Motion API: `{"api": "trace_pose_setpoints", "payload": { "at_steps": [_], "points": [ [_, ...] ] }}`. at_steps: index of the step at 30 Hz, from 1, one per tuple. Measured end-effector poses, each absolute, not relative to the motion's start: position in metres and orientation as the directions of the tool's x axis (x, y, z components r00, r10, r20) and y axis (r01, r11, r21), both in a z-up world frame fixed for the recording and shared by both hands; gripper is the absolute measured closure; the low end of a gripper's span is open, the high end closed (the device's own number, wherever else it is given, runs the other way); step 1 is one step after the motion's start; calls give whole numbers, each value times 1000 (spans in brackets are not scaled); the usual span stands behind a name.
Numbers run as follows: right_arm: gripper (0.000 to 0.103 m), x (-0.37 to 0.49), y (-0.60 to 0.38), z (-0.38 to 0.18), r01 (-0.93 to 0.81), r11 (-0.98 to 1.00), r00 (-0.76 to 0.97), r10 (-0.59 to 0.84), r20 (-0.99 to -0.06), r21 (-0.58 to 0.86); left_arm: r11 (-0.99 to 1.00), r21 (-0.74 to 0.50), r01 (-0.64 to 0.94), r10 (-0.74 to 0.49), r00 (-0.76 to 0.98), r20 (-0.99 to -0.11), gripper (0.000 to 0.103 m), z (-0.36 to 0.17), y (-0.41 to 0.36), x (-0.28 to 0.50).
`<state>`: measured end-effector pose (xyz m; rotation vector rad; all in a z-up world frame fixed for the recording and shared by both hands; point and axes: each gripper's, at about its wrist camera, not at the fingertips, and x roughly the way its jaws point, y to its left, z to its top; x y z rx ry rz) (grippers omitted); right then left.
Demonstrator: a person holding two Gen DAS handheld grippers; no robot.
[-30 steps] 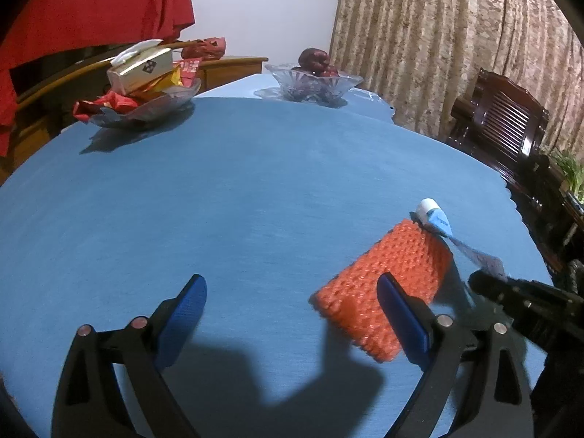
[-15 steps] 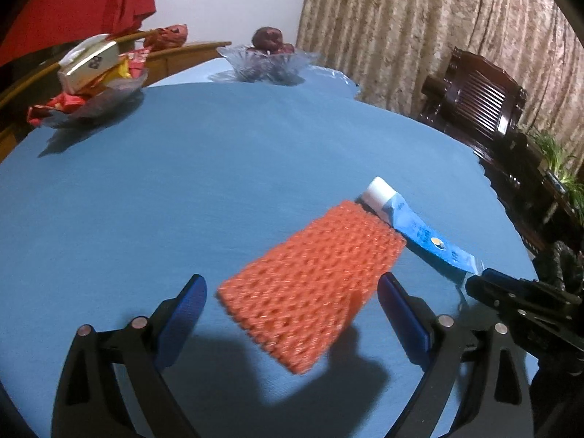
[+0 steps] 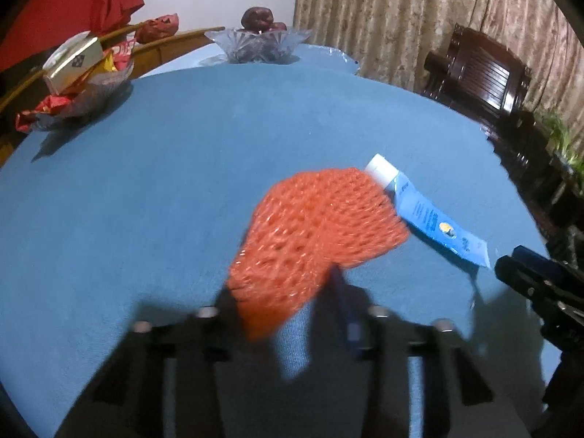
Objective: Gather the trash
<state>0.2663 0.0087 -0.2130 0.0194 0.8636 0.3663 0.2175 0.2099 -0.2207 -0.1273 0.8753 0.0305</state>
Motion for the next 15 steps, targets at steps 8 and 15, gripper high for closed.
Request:
{"api": "trace_pose_setpoints", "payload": {
  "at_steps": [8,15],
  "points": [
    [45,286,42,-198,-389,907,600,382,-703,160,976,-160,-147,-18,680,-733,89,-206,228,213],
    [44,314,76,-202,-447,884,569,400,-719,139,963,-153,-220,45,695,-718,89,-195,254,216]
  ]
}}
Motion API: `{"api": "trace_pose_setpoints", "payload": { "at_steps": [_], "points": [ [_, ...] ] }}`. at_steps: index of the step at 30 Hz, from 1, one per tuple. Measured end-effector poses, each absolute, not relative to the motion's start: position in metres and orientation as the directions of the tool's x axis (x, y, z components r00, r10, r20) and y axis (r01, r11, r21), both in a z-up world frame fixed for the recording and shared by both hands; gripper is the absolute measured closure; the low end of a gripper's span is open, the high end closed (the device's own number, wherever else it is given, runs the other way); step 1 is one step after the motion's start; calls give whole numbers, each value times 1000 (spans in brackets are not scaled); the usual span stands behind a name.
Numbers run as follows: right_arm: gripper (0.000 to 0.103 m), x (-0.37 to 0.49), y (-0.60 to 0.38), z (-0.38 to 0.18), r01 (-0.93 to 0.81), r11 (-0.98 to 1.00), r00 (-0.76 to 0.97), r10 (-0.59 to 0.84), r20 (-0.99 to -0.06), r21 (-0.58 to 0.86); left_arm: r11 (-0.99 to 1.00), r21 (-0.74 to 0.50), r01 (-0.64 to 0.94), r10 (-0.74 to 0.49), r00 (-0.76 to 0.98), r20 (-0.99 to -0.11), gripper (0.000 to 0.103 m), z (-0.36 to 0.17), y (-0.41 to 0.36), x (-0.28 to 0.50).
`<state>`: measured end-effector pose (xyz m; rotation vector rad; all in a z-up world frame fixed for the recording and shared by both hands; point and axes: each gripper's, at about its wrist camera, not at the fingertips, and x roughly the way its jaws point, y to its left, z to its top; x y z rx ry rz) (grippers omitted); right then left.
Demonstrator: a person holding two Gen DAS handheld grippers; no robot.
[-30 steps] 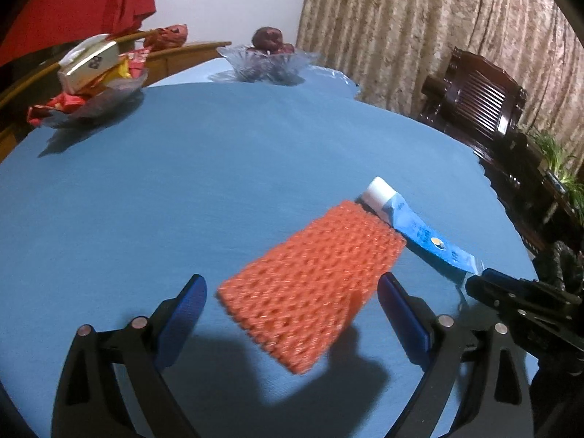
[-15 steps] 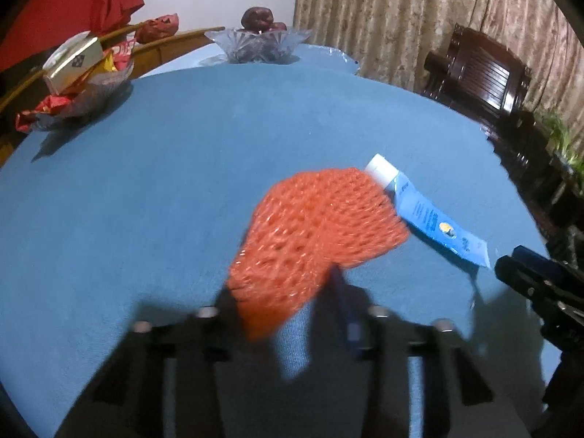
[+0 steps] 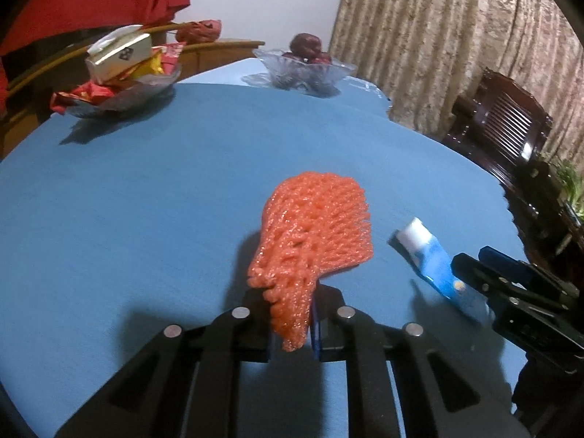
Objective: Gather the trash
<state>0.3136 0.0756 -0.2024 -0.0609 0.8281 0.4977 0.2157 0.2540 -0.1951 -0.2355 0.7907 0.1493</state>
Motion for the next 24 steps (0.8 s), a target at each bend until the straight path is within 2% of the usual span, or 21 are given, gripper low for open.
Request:
{"api": "trace_pose_setpoints", "payload": {
  "at_steps": [13,15,19,20,24],
  "points": [
    [46,347,104,-226,-488,868,499,363,-787,91,959,-119,-258,93,680,-727,89,-206,258,226],
    [54,348,105,-225,-491,868,504,352,-789,74,961,-113,-254,93,679,-729,89,-206,255,228],
    [59,347,102,-225,-486,870,509,353,-785,76,964,-105,-243,92,678,-729,89,-207,248,227],
    [64,346,100,-224,-483,872,511,355,-783,81,966,-102,-239,91,678,-729,89,-206,246,227],
    [68,342,91,-220,-455,884,515,357,-779,104,971,-90,-222,90,685,-723,89,-202,242,224]
  ]
}}
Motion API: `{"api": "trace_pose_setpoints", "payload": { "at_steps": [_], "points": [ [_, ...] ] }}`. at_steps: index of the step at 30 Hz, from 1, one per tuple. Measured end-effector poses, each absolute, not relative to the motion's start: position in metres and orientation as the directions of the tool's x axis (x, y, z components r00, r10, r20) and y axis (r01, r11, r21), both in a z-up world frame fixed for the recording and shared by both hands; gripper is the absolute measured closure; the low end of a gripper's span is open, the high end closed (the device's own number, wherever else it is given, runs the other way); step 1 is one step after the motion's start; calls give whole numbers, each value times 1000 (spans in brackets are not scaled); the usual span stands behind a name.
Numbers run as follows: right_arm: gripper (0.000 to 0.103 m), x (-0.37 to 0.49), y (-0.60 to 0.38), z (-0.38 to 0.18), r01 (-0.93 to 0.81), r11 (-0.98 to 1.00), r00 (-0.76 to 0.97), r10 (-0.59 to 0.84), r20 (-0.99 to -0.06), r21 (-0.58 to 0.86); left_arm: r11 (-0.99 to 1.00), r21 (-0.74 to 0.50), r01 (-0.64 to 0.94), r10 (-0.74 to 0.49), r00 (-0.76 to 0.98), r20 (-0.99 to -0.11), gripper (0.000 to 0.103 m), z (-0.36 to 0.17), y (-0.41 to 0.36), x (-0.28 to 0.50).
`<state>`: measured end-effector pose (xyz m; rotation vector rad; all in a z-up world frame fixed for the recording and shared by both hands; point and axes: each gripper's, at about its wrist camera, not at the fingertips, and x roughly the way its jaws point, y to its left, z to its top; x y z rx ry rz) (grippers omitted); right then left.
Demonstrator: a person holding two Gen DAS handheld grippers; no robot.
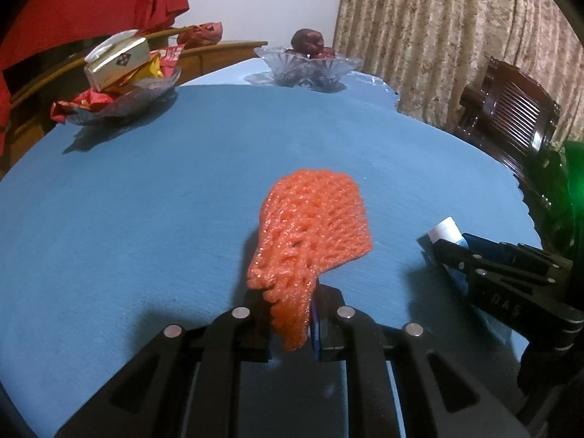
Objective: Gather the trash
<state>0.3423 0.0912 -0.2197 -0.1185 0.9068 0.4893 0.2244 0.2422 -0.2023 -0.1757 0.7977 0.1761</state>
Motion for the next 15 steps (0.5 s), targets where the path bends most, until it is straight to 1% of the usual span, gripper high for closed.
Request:
{"api": "trace_pose_setpoints", "payload": {
  "at_steps": [6,15],
  "points": [
    [72,326,68,-206,-414,898,520,367,-771,148,979,-86,-186,71,703,-708,89,-191,229,217],
    [74,291,32,-175,-384,906,555,381,-739,179,987,-98,-125,25,728,-686,89,-171,197,193]
  ]
}}
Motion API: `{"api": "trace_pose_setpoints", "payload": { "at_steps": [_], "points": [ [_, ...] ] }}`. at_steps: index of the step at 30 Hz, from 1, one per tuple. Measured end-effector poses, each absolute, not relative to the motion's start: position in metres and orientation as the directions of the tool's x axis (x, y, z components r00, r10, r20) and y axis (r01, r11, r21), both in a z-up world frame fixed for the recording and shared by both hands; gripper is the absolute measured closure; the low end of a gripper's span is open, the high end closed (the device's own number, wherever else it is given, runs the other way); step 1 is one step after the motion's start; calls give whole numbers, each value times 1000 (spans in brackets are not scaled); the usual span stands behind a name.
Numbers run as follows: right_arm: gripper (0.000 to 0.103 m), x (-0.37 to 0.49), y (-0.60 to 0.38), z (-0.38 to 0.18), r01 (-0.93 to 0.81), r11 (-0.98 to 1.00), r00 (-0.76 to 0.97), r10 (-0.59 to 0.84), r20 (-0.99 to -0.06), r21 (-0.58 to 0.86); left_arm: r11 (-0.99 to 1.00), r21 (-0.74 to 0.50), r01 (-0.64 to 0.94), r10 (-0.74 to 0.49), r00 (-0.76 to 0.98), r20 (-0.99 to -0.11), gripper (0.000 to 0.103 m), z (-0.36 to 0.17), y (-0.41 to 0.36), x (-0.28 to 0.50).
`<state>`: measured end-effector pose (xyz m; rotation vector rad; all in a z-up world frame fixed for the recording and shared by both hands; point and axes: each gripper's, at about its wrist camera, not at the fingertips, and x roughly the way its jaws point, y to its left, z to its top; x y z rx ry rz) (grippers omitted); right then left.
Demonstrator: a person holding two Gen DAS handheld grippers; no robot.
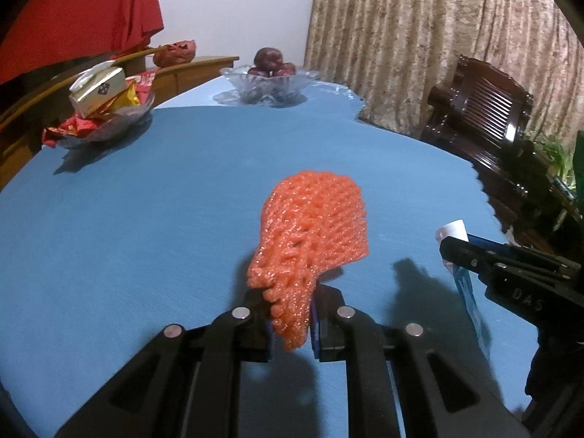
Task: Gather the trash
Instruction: 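Carry the tube and orange net over the black bin and release both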
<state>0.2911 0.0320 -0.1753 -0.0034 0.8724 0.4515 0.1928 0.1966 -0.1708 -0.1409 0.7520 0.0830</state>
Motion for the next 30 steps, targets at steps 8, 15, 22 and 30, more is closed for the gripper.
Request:
{"api": "trace_pose_setpoints", "payload": {
  "at_steps": [8,15,22,30],
  "points": [
    [74,254,-2,-140,-365,914,607,376,-700,175,992,-107,-67,-20,757,-653,89,-143,163,173],
    [74,226,-36,-108,-347,923,662,366,-654,166,994,-112,-2,-69,781,-621,89,-118,129,161],
    [74,199,-79,-83,-301,942,711,327,-623,150,989,-118,88,-142,792,-594,89,-98,82,150],
    [74,165,-152,-69,-184,975,763,224,-607,128,971,-123,205,-239,783,-575,89,-89,20,142]
  ]
}}
